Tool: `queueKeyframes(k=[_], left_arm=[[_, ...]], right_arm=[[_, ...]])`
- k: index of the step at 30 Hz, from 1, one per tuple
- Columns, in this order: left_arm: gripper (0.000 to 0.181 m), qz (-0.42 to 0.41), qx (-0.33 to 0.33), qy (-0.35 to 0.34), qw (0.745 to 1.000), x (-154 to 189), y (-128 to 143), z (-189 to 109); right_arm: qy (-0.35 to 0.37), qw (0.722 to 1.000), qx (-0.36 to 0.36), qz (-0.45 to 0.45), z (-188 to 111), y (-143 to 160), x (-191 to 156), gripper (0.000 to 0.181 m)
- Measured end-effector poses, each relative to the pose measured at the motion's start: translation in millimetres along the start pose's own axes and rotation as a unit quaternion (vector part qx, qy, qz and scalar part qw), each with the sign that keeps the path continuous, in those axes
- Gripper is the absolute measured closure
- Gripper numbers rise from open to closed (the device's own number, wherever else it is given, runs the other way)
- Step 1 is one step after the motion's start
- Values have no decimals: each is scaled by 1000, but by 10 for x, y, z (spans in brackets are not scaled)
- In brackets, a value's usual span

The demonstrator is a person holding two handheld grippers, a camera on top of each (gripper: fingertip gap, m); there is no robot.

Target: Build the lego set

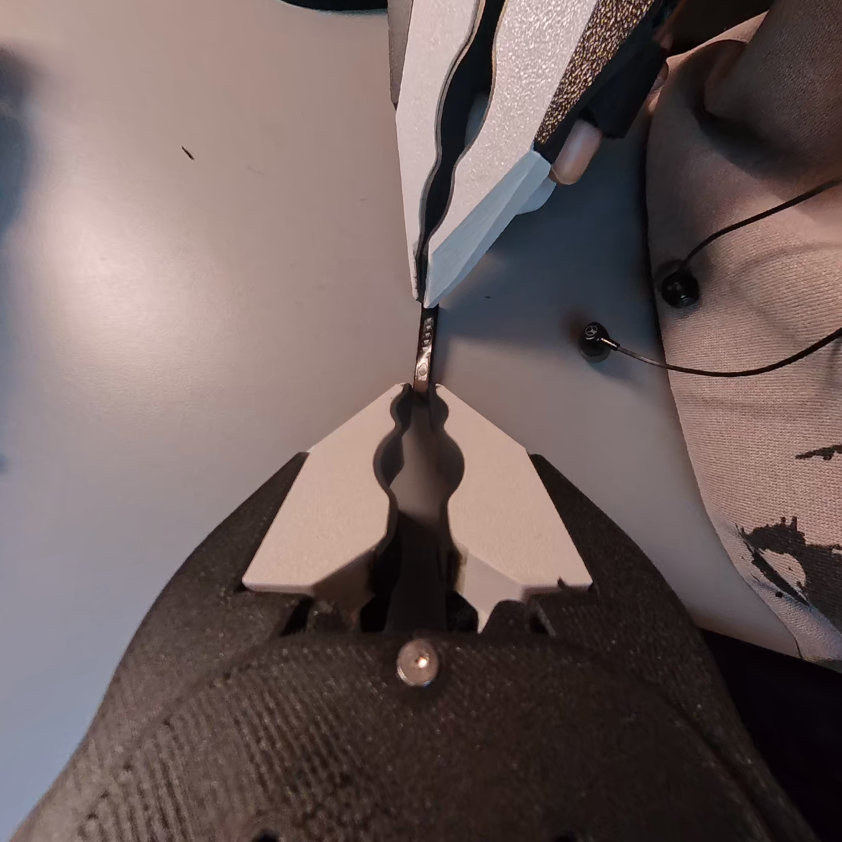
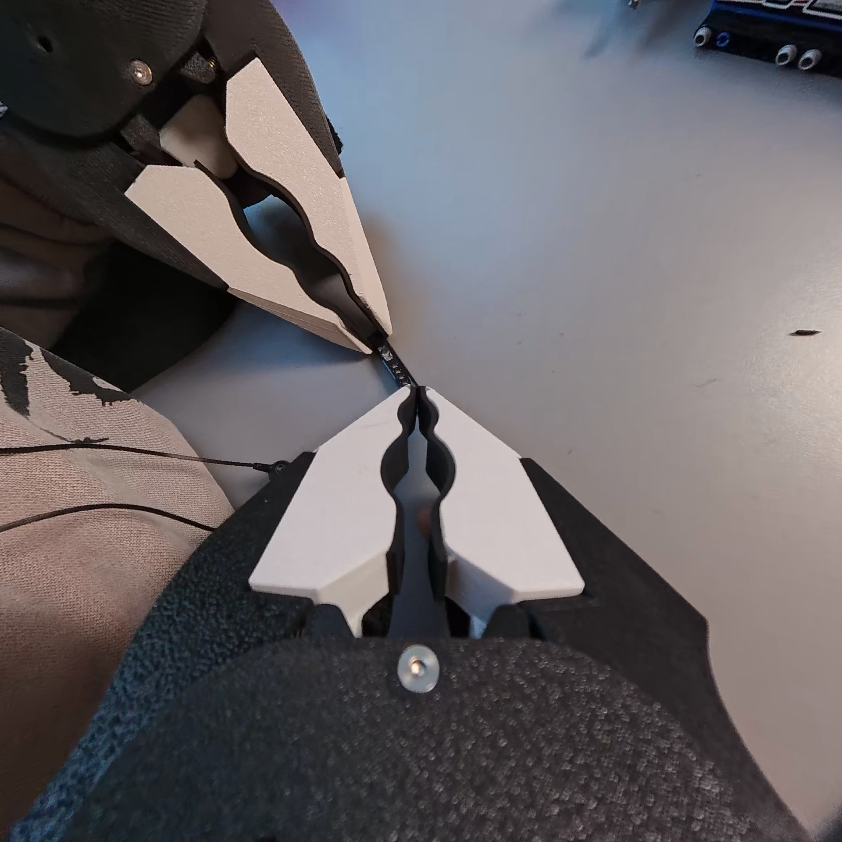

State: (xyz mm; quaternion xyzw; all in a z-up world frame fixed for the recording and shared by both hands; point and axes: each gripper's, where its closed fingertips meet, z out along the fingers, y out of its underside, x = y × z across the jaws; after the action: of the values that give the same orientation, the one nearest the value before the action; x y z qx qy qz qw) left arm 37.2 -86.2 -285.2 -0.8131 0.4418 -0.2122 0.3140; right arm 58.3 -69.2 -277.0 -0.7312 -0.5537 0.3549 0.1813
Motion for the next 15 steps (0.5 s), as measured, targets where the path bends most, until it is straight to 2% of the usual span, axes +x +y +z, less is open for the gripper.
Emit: queueKeyframes(k=[15], left_arm=[[176,-1,-5,9,1000,35,16,-11]], right_arm=[[27,999,-15,-44,18,24,-16,181]])
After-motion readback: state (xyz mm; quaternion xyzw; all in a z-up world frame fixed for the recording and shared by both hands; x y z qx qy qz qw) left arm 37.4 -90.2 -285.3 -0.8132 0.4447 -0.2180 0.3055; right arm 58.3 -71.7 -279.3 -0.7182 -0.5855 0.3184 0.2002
